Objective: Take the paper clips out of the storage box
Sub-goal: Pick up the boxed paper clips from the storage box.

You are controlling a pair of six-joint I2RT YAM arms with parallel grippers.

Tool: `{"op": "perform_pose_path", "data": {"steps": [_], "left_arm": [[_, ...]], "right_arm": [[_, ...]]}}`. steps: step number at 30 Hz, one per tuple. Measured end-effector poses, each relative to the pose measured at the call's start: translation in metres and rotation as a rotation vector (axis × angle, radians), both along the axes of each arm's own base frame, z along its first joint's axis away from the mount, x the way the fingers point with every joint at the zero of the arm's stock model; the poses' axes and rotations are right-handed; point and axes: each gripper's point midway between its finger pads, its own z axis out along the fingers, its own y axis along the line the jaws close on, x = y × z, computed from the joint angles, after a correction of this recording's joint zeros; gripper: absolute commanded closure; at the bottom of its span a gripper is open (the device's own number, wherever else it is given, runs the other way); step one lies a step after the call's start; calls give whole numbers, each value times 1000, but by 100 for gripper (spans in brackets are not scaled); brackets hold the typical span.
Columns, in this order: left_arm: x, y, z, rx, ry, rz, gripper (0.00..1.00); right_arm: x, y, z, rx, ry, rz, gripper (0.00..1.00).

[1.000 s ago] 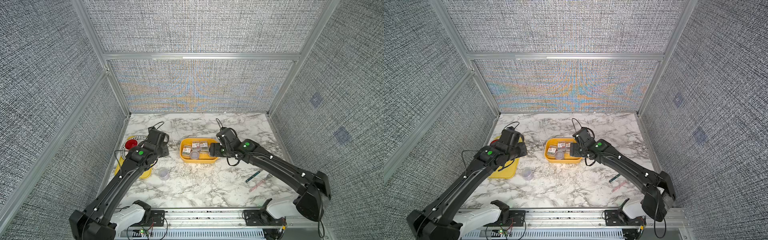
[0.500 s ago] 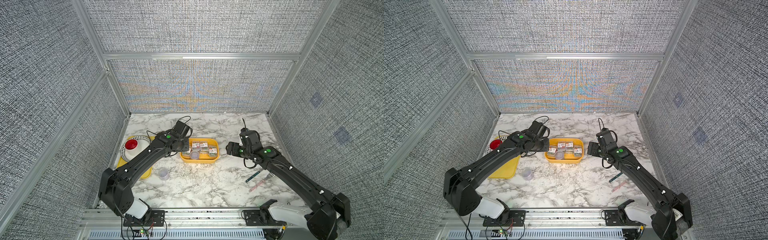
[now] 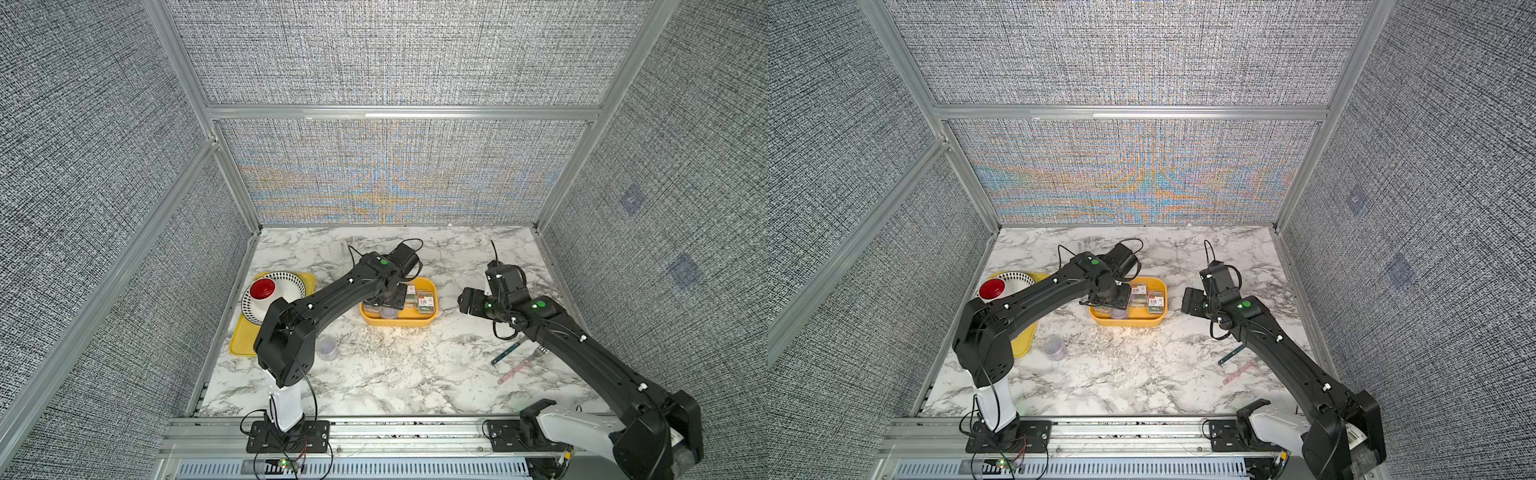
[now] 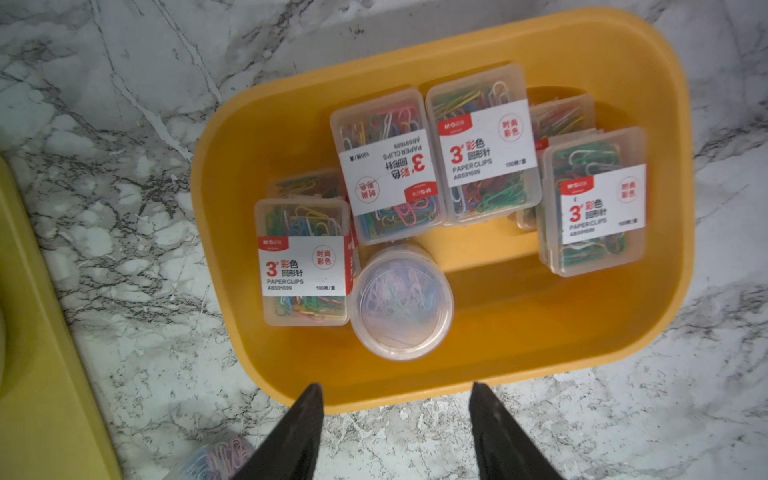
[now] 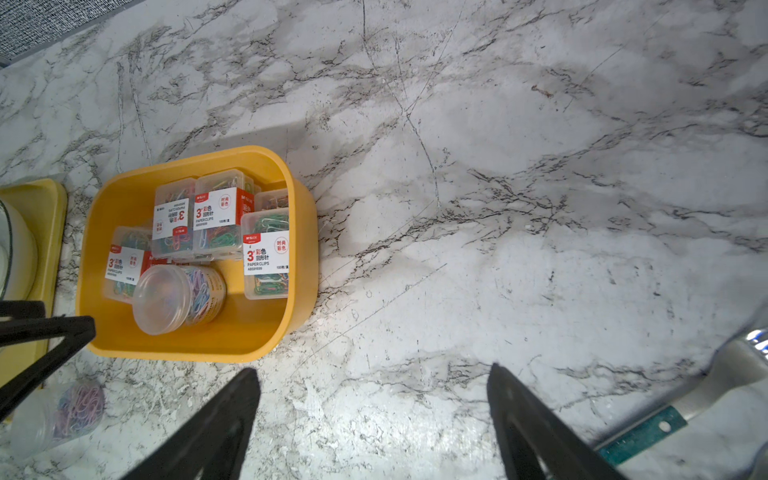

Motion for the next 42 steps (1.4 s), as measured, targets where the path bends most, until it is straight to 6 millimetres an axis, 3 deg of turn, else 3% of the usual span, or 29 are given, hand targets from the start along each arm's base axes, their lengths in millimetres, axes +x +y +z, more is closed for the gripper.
{"op": "perform_pose_path", "data": {"steps": [3,4,5,17,30,42], "left_arm": [[0,1,-8,29,20,17,23],[0,0,-10,34,25,17,13],[1,-1,-11,38,30,18,12],[5,-10,-39,76,99,35,25],[10,-12,-57,118,127,66,23],[11,-9,-62,147,135,79,23]], "right_arm": [[-2,-2,-3,-3,4,1,11],[-2,-3,-3,-3,4,0,11],[-2,-4,-3,-3,5,-3,11],[-5,-12,-7,2,5,-18,11],[-6,-16,-2,22,-20,-22,11],[-5,-17,-4,24,-15,-21,11]]}}
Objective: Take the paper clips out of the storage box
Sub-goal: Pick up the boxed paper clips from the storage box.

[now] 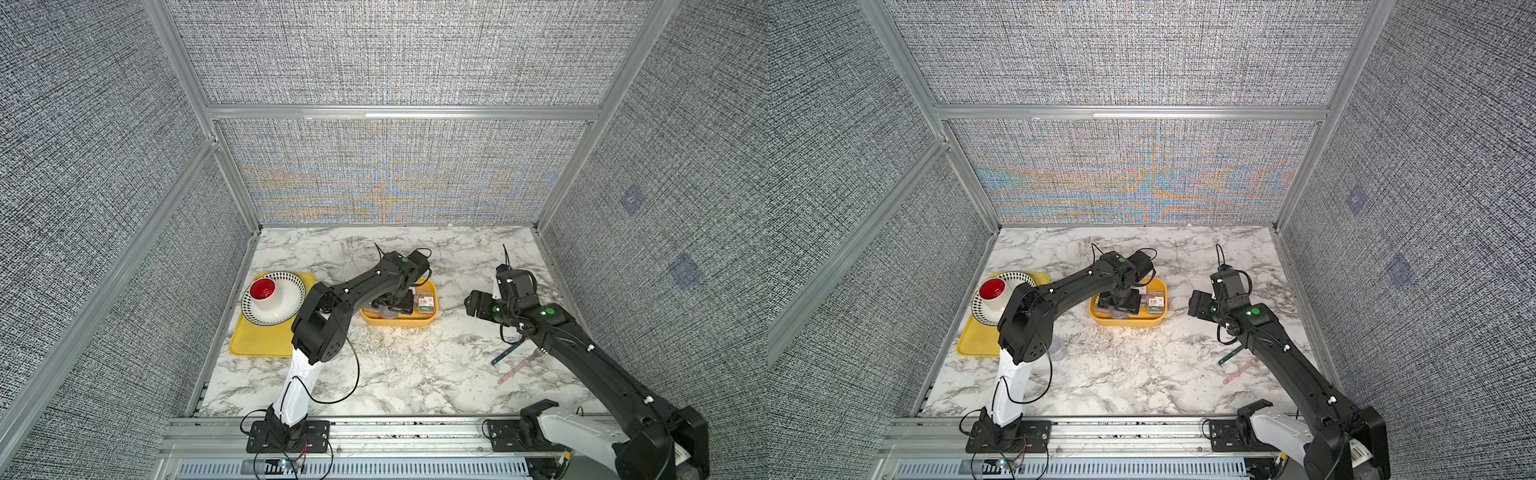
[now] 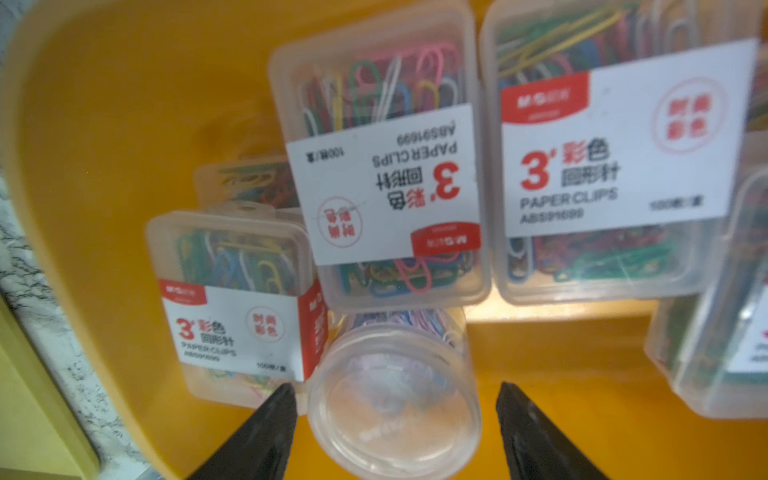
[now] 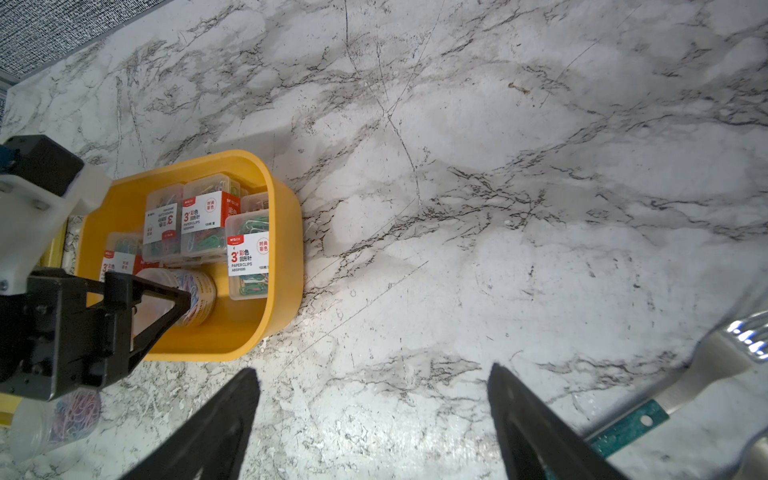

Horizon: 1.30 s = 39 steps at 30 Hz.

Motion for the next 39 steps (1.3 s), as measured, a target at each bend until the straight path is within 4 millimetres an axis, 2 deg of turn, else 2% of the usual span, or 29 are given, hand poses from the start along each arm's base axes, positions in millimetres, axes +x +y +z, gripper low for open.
{"op": "perform_pose_path", "data": {"steps": [14,22,29,34,39], "left_arm": [[-5,-2,-1,-10,29,-4,31],[-7,-6,0,-21,36,-12,31],[-6,-10,1,-36,37,-14,32],[-7,-11,2,-39,38,-14,36],[-5,-12,13,-58,20,-16,38]], "right_arm": [[0,-1,-6,3,7,8,11],[-1,-5,-10,9,14,0,11],[-1,-8,-7,15,4,-2,11],[-1,-8,-6,17,4,-2,11],[-1,-9,-6,18,3,-3,11]]}}
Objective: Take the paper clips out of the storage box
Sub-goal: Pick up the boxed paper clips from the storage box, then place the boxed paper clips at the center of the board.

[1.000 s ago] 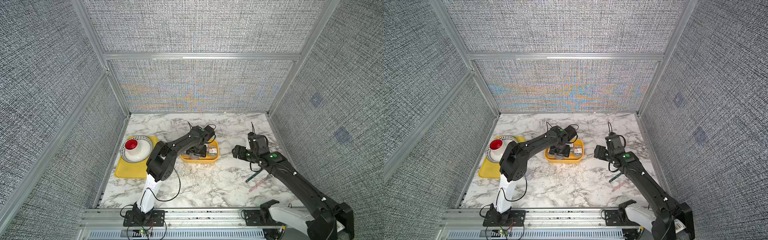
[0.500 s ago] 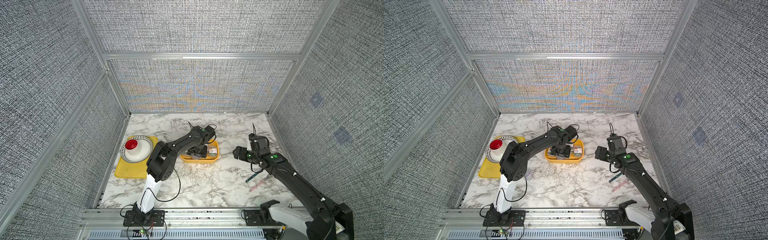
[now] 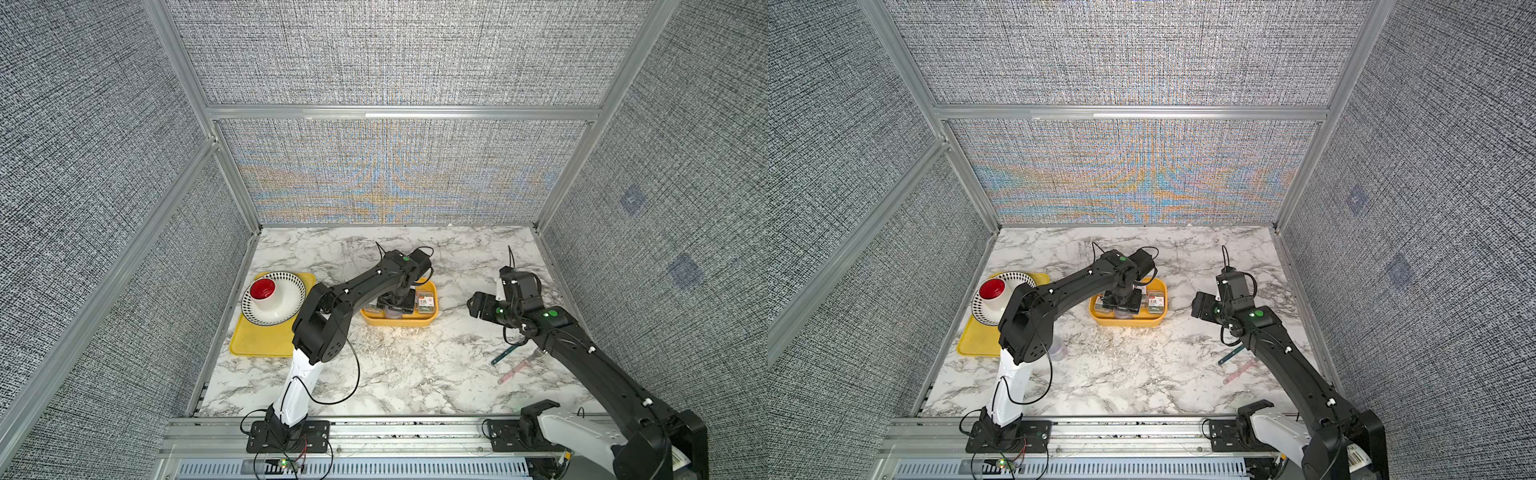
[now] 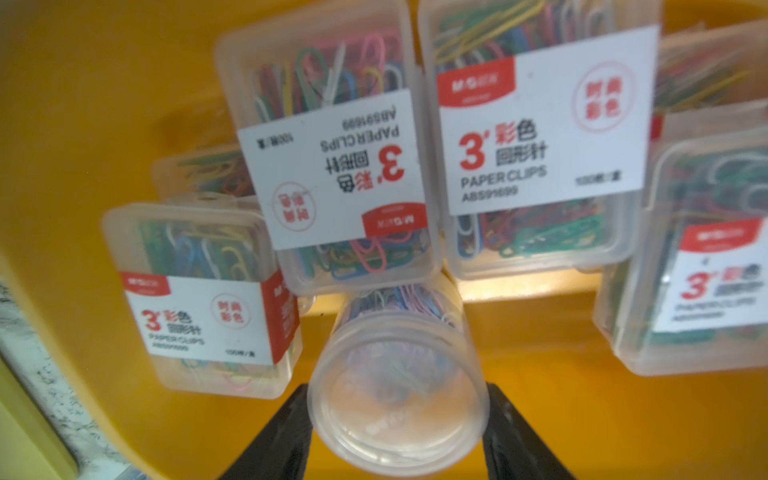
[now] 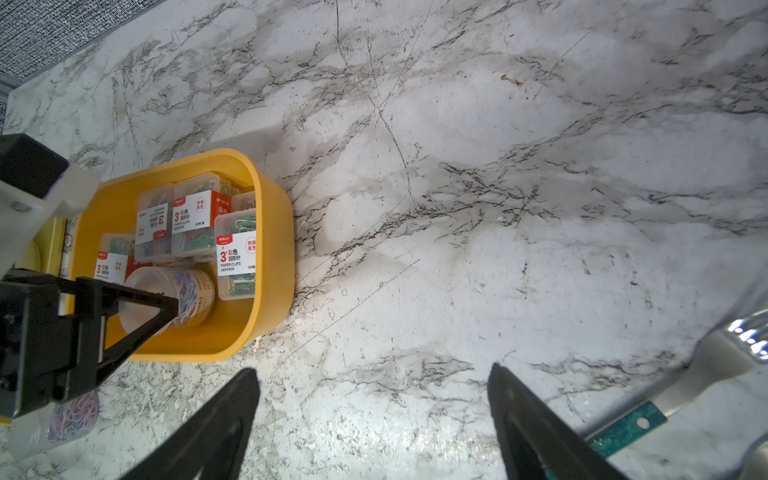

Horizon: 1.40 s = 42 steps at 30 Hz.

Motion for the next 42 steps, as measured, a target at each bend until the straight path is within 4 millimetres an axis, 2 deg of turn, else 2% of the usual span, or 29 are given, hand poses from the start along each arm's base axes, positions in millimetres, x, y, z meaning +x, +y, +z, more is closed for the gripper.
{"op": "perform_pose_path", "data": {"steps": [6,11,15,20,23,30,33,36,42], "left_arm": [[1,-1,25,-35,-37,-6,39],[-1,8,71,-60,-108,-18,39],[-12,37,114,-42,-173,-16,38],[-46,101,133,30,-173,24,38],[-78,131,130,67,-137,29,38],[-156,202,104,129,-40,127,39],[-181,216,85,111,0,168,39],[-199,221,64,85,48,202,39],[-212,213,35,29,114,242,39]], "right_arm": [[-1,3,0,12,3,10,11],[0,5,5,23,-5,16,11],[2,8,11,39,-18,21,11],[3,12,12,63,-14,31,12],[3,15,13,82,-12,33,12],[1,23,9,125,-10,37,12],[-3,26,-1,143,3,34,12],[-8,28,-13,151,38,37,12],[-10,35,-18,169,45,42,13]]}}
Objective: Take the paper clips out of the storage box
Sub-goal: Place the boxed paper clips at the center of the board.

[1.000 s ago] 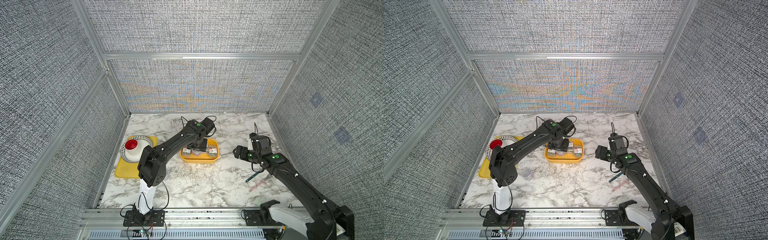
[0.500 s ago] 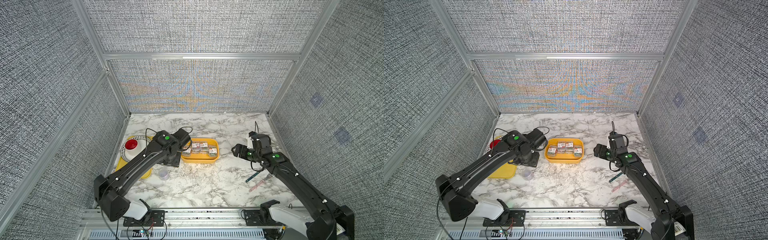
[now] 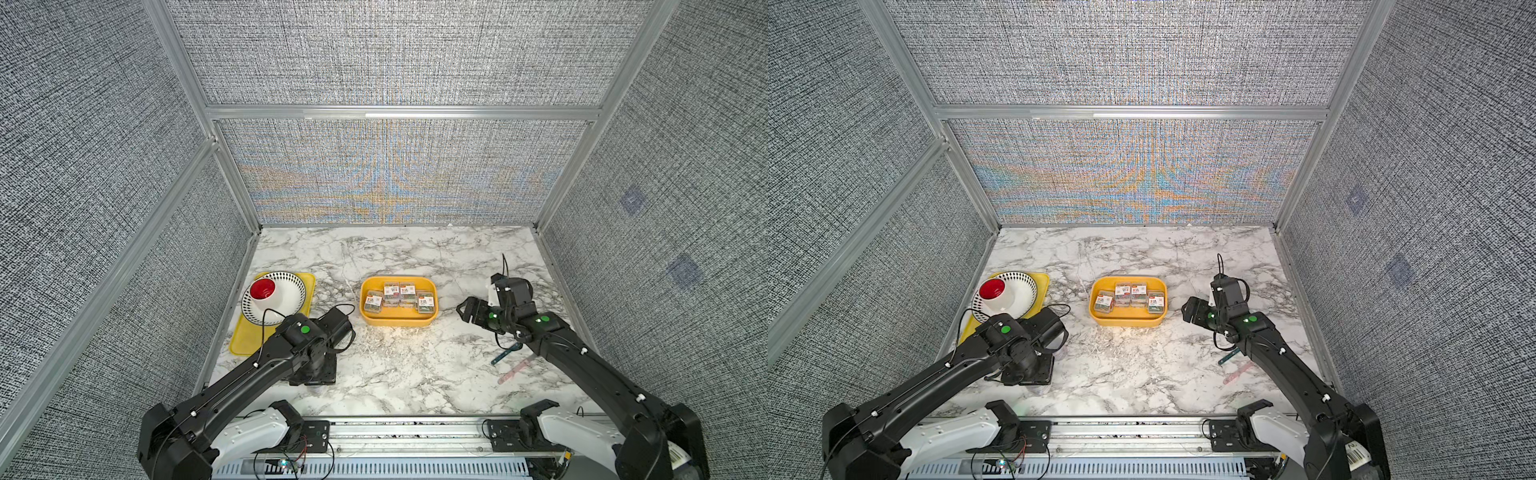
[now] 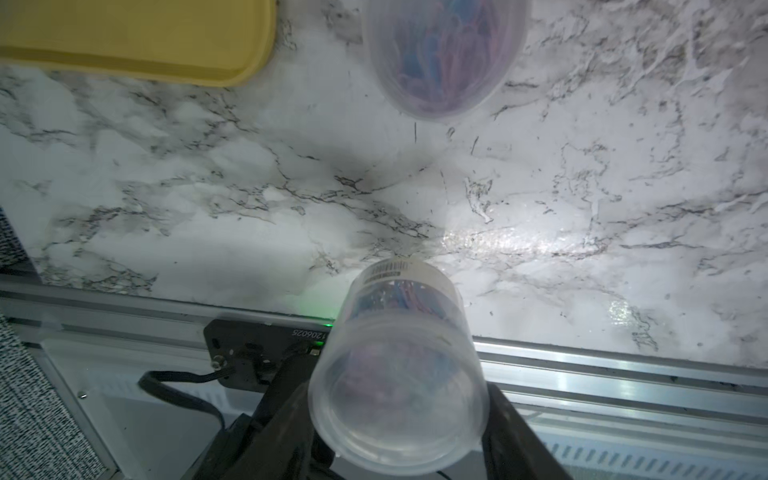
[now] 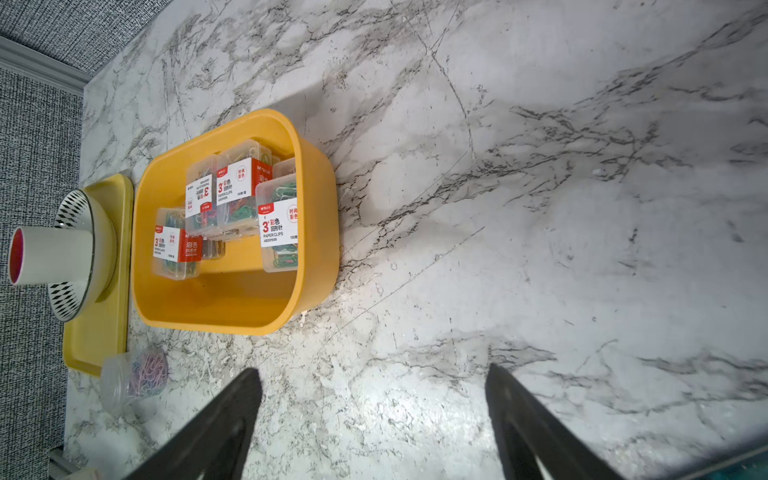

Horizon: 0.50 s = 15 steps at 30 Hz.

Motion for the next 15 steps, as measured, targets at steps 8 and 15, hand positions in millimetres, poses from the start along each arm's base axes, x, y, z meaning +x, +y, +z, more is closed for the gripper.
{"op": "perform_pose_path", "data": {"steps": [8,15], "left_arm": [[-5,-4,-23,-35,18,40,39],[-9,-6,-34,-44,35,55,39]], "right_arm": [[1,1,0,8,-5,-5,12],[1,3,1,13,-11,1,12]]}}
